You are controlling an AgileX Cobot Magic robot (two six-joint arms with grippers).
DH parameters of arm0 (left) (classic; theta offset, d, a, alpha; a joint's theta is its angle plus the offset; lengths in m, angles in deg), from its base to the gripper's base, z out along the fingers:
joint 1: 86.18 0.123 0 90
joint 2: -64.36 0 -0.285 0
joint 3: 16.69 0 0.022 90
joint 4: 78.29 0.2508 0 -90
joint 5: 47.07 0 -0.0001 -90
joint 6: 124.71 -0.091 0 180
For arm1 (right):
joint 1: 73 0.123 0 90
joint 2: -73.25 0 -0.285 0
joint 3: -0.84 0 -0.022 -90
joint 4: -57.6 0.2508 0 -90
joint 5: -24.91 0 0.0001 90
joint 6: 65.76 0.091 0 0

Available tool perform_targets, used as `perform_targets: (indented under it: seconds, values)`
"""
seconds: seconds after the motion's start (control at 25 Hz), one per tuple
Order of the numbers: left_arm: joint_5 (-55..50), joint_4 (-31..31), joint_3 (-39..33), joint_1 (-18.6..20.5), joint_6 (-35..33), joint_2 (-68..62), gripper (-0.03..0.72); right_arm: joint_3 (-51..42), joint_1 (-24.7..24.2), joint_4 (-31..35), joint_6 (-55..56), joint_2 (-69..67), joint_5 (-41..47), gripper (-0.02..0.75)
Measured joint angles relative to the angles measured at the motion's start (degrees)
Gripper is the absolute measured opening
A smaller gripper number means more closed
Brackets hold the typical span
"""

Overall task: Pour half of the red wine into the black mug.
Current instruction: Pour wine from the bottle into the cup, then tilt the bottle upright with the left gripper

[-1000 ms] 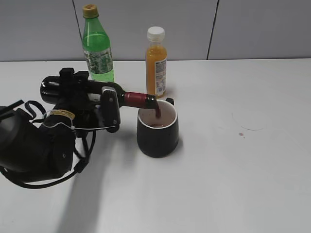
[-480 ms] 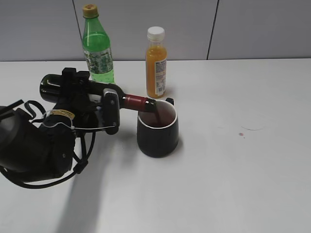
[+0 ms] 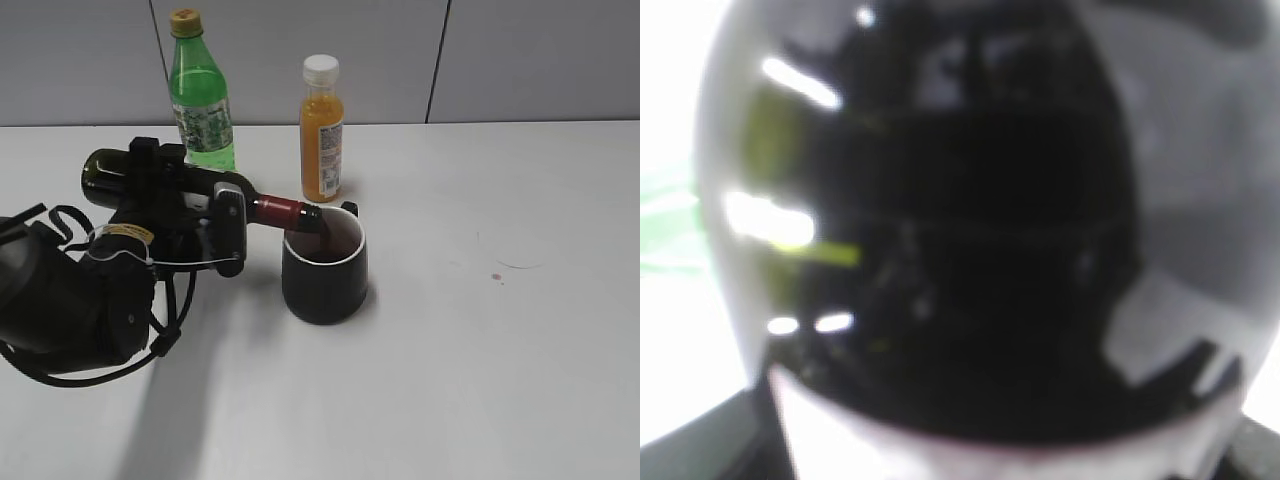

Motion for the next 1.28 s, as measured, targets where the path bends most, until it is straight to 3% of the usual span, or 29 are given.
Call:
perform_targets:
  seconds: [1.28]
  values:
    - [0.4,1.6,0.1,1.2,-5.9,2.8,0.536,0.0,0.0,0.1,0.3,0.0,0.0,0.548]
